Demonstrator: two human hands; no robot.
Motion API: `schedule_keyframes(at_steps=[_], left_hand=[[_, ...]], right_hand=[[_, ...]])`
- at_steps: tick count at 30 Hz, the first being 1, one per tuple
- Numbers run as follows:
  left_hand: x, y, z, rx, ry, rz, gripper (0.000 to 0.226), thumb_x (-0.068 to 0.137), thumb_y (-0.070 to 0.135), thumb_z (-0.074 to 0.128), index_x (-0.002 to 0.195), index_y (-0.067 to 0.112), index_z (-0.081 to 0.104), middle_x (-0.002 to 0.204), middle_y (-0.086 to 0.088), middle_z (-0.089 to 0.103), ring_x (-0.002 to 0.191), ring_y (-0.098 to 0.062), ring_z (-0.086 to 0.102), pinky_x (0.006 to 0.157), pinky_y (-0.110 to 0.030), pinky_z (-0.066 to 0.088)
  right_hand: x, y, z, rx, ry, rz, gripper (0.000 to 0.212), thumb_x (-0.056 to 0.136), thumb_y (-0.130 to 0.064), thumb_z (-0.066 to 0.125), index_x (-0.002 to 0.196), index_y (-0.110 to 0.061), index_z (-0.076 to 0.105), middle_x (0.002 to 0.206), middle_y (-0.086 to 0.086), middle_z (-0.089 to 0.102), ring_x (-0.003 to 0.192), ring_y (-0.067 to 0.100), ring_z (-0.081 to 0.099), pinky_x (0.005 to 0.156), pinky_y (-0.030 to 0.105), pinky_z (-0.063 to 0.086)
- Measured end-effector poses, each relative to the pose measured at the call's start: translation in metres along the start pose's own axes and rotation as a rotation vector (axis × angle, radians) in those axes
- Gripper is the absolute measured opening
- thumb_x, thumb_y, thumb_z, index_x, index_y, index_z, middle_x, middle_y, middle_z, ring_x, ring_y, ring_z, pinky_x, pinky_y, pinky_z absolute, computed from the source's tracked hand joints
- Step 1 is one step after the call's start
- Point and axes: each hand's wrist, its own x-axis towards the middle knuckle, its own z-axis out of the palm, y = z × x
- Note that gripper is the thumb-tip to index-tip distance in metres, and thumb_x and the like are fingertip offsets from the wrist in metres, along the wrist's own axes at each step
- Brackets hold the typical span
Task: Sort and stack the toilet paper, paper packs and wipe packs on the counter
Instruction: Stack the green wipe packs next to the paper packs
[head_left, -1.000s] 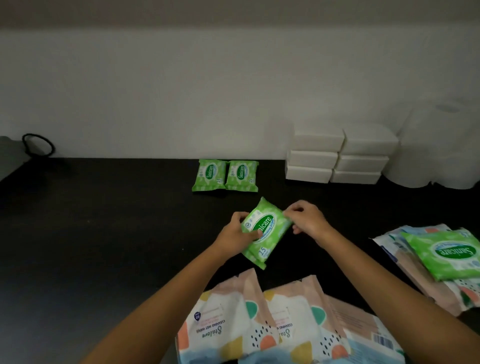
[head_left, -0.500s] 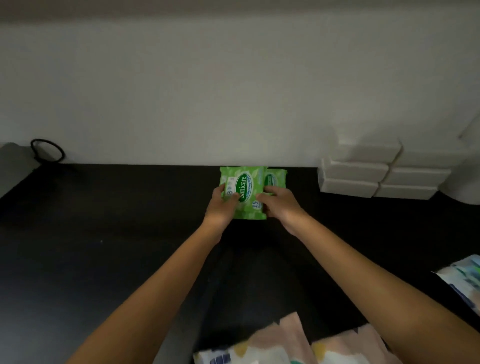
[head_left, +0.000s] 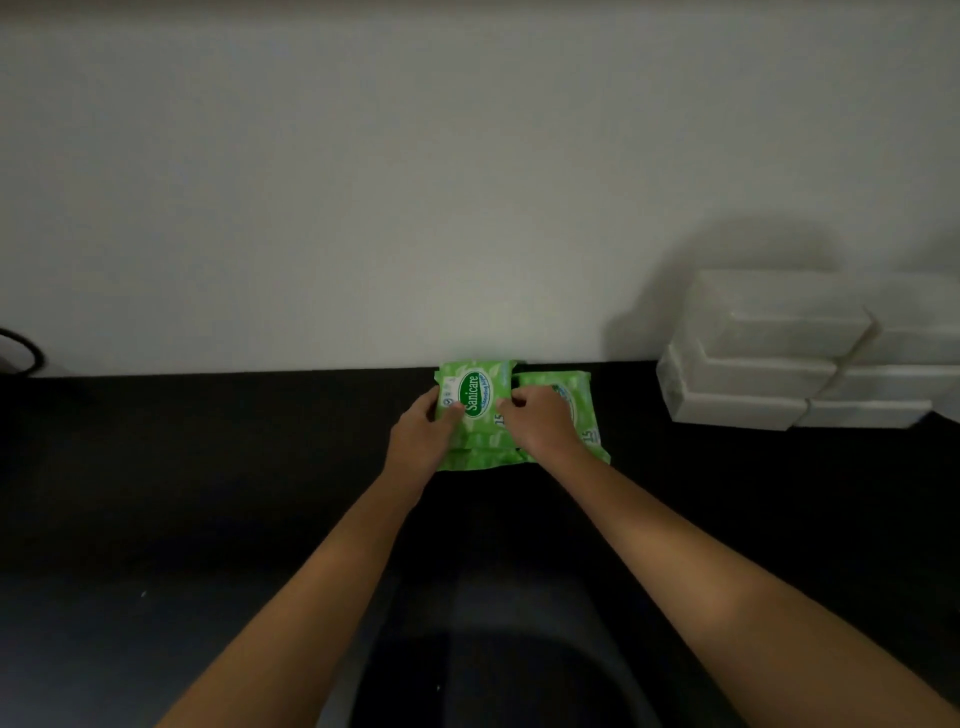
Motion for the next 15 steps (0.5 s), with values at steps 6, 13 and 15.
schedule_keyframes(at_steps=[6,13,15], left_hand=[[-0.002,-0.011,0.004,-0.007,-0.006,0.018,0.042,0.095,0.020,0.048,0.136,0.015,0.046,0.131,-0.008,0.057,0.113,-0.018,0.056,0.090,-0.027,0.044],[-0.019,0.006,-0.002,0.128,0.066,0.064,0.060,0.094,0.023,0.049,0.146,0.005,0.025,0.152,-0.014,0.031,0.140,-0.023,0.032,0.114,-0.028,0.024],[-0.038,0.018,0.002,0.230,0.137,0.223,0.054,0.092,0.016,0.052,0.141,0.001,0.035,0.147,-0.015,0.037,0.137,-0.024,0.035,0.109,-0.022,0.022]], right_hand=[[-0.003,0.005,0.006,-0.068,0.009,-0.021,0.031,0.095,-0.015,0.047,0.099,0.011,0.064,0.090,0.024,0.066,0.072,0.019,0.050,0.065,0.024,0.035],[-0.033,0.003,-0.038,-0.019,0.033,-0.055,0.035,0.093,-0.019,0.053,0.120,0.002,0.060,0.116,0.019,0.066,0.112,0.030,0.060,0.095,0.025,0.038],[-0.052,0.013,-0.058,0.025,0.049,-0.069,0.034,0.091,-0.019,0.056,0.119,-0.001,0.062,0.115,0.019,0.067,0.109,0.031,0.062,0.100,0.037,0.045]])
